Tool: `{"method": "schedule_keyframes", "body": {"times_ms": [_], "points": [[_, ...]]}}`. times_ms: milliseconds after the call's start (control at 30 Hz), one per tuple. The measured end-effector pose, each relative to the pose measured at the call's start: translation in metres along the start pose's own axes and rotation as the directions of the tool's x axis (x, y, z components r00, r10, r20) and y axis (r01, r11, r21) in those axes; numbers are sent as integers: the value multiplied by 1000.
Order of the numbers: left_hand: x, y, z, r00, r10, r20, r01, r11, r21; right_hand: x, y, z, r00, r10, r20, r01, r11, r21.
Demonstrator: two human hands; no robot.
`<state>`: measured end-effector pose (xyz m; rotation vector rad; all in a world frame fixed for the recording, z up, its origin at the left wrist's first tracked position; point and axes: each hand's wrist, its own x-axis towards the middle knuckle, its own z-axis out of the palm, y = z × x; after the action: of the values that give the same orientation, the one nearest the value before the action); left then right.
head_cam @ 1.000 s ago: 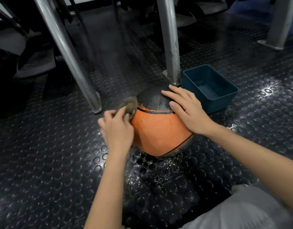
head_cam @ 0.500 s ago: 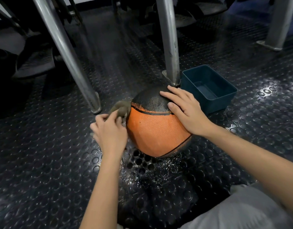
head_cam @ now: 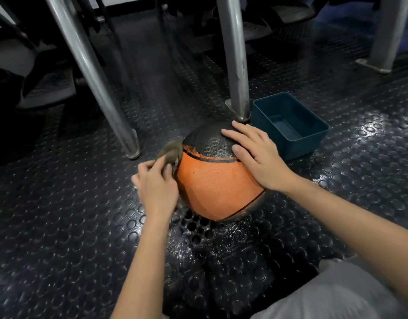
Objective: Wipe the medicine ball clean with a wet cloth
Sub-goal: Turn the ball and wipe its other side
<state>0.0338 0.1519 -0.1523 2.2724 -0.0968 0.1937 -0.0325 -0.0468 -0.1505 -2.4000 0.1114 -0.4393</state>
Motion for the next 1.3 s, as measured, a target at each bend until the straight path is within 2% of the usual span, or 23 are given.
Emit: {"method": "schedule_keyframes", "body": {"times_ms": [33, 100, 167, 200, 267, 367, 433, 467, 533, 600, 667, 733, 800, 867, 900, 967, 1033, 1100, 1167, 1200, 1233, 1300], "points": [[-1, 6, -2, 999, 28, -23, -28, 999, -21, 0, 0, -1, 1000, 1, 3, -1, 1000, 1], [-7, 26, -3, 977, 196, -80, -203, 976, -84, 0, 2, -1, 1000, 8, 1, -8, 1000, 5], [-16, 41, 1, 912, 401, -84, -407, 910, -79, 0, 3, 0, 1000, 11, -7, -11, 1000, 2], [-20, 44, 5, 886, 462, -52, -464, 884, -49, 1, 3, 0, 1000, 10, -11, -10, 1000, 2], [-22, 38, 11, 903, 430, 18, -429, 903, -22, 2, 2, -1, 1000, 17, -3, -17, 1000, 9], [-8, 15, 8, 982, 183, 49, -183, 983, 3, 2, 1, -2, 1000, 24, 7, -24, 1000, 9], [1, 2, 0, 998, 45, 39, -47, 998, 50, 0, -1, -1, 1000, 14, 3, -14, 1000, 7], [3, 0, -4, 1000, 20, 19, -20, 999, 39, 0, 0, -1, 1000, 8, -1, -8, 1000, 8], [3, 9, -6, 995, 89, -50, -92, 994, -63, -1, 0, -1, 1000, 4, -7, -3, 1000, 11], [-1, 26, -5, 957, 265, -122, -280, 951, -133, 0, 1, -1, 1000, 7, -11, -6, 1000, 11], [-9, 37, 2, 899, 430, -82, -437, 892, -112, 0, 1, -1, 1000, 14, -15, -14, 1000, 10], [-15, 35, 11, 879, 476, 22, -475, 879, -52, 1, 0, -3, 1000, 26, -13, -25, 1000, 13], [-11, 23, 12, 939, 340, 45, -338, 940, -47, 1, -1, -3, 1000, 28, 2, -28, 999, 16], [0, 5, 6, 989, 131, 67, -130, 991, -19, 0, -2, -2, 1000, 16, 1, -16, 1000, 7], [4, -4, 2, 996, 47, 71, -49, 998, 27, -1, -1, -1, 1000, 7, -4, -7, 1000, 4], [7, -12, -5, 998, -32, 51, 28, 996, 80, -1, -1, 0, 1000, -4, -9, 4, 1000, 8], [5, -1, -6, 1000, 10, 5, -10, 1000, 11, 0, 0, -1, 1000, -1, -11, 1, 1000, 15], [-1, 19, -4, 980, 193, -48, -196, 979, -52, 0, 1, -1, 1000, 6, -11, -5, 1000, 17], [-11, 33, 4, 914, 405, -14, -405, 914, -33, 1, 1, -1, 1000, 12, -14, -11, 1000, 19], [-16, 36, 9, 885, 465, 20, -465, 885, -9, 1, 2, -1, 1000, 17, -12, -17, 1000, 20], [-19, 34, 14, 875, 482, 39, -483, 875, 10, 2, 2, -2, 1000, 22, -8, -21, 1000, 21], [-15, 27, 15, 918, 397, 12, -397, 918, -2, 2, 1, -1, 1000, 20, 5, -20, 1000, 13]]}}
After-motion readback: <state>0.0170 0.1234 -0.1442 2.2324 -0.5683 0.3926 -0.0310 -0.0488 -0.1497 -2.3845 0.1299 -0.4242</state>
